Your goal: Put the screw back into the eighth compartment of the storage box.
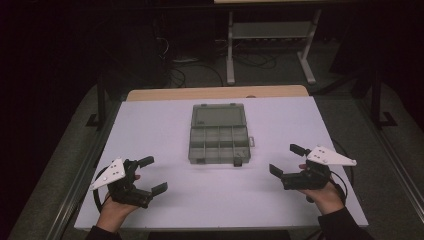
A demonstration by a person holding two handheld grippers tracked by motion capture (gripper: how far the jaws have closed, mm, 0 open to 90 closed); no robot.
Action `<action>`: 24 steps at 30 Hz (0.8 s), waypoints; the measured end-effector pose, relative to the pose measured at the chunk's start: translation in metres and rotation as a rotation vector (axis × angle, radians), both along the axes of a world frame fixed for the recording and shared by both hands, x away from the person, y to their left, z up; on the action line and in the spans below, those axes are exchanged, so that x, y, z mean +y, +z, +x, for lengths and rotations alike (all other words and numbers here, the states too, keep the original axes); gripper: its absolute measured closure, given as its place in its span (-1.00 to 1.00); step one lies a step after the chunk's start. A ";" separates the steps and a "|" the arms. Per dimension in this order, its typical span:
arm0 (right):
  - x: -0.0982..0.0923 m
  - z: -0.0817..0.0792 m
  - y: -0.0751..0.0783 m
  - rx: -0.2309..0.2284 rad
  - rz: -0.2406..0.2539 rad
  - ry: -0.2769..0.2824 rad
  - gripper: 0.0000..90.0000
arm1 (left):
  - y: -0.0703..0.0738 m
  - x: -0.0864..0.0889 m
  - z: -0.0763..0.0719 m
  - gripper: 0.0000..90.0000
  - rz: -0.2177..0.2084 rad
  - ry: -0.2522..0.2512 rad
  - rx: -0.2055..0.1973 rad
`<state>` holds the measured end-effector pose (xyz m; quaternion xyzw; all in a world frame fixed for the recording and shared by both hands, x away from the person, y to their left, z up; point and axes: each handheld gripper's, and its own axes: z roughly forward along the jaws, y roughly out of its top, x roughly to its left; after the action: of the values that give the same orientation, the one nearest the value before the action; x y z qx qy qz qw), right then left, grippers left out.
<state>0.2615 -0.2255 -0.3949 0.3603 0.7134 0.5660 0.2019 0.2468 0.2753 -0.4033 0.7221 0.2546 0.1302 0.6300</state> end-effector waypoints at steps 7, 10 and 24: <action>-0.008 -0.014 -0.003 -0.028 0.036 -0.012 -1.00 | -0.001 -0.001 0.000 -1.00 0.003 0.002 0.002; -0.011 -0.021 -0.008 -0.037 0.041 -0.020 -1.00 | -0.002 -0.001 0.000 -1.00 0.003 0.001 0.004; -0.010 -0.021 -0.015 -0.053 0.039 0.004 -1.00 | -0.006 -0.001 0.000 -1.00 0.024 0.004 0.017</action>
<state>0.2403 -0.2354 -0.4094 0.3476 0.6975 0.5895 0.2127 0.2467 0.2748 -0.4091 0.7302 0.2599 0.1283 0.6188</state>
